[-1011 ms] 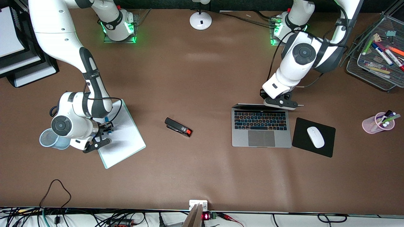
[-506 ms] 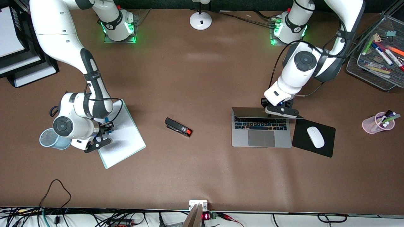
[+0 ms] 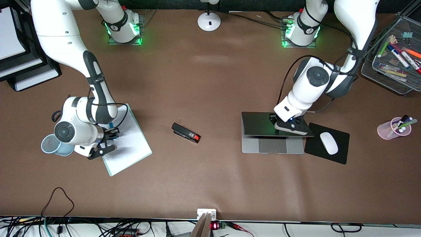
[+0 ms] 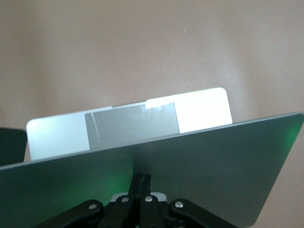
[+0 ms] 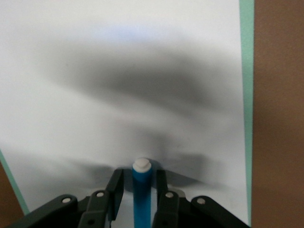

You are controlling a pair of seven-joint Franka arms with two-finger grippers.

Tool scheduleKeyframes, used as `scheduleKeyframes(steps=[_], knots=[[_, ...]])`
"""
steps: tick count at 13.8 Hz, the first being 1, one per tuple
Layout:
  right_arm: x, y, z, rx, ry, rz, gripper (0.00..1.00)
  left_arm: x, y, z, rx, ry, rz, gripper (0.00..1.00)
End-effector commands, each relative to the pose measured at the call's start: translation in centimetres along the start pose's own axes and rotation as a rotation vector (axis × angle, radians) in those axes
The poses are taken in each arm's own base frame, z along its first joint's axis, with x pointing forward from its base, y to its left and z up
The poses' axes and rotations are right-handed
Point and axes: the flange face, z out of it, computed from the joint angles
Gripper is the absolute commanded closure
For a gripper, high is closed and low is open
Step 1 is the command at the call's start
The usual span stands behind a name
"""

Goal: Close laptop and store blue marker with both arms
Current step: 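Push the laptop lid down with the left gripper while the right gripper grasps the marker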

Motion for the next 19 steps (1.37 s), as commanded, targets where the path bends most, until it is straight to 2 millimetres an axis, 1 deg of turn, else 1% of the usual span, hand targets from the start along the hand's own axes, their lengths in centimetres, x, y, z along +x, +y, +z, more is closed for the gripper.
scheduleKeyframes(steps=[1, 3, 7, 9, 10, 11, 12, 13, 15, 18, 19], knots=[[0.0, -0.2, 0.0, 0.022, 0.009, -0.008, 0.70, 2.3, -0.5, 1.1, -0.008, 0.019, 0.005, 1.00], [0.1, -0.1, -0.1, 0.019, 0.010, -0.015, 0.71, 2.5, -0.8, 2.4, 0.008, 0.013, 0.030, 1.00], [0.1, 0.0, 0.1, 0.008, 0.008, -0.021, 0.71, 3.0, -0.9, 3.8, 0.002, 0.026, 0.039, 1.00], [0.1, 0.0, 0.1, 0.008, 0.008, -0.021, 0.80, 3.1, -1.1, 4.6, -0.004, 0.023, 0.036, 1.00], [0.1, 0.1, 0.1, 0.009, 0.009, -0.020, 0.86, 3.2, -1.6, 5.2, -0.008, 0.029, 0.028, 1.00], [0.1, 0.1, 0.1, 0.007, 0.008, -0.022, 0.90, 3.1, -1.7, 6.0, -0.008, 0.027, 0.030, 1.00], [0.1, 0.1, 0.0, 0.006, 0.009, -0.023, 0.96, 2.9, -1.9, 7.0, -0.006, 0.032, 0.043, 1.00], [0.1, 0.1, 0.0, 0.007, 0.009, -0.022, 0.98, 2.9, -2.2, 7.6, -0.005, 0.045, 0.049, 1.00], [0.2, 0.1, -0.3, 0.004, 0.013, -0.024, 1.00, 2.8, -2.6, 8.4, -0.005, 0.052, 0.051, 1.00], [0.8, 0.4, -1.9, 0.002, 0.045, -0.016, 1.00, 2.5, -3.0, 9.9, -0.026, 0.084, 0.046, 1.00], [1.1, 0.9, -3.2, -0.005, 0.066, -0.014, 1.00, 2.4, -3.3, 10.6, -0.024, 0.098, 0.056, 1.00]])
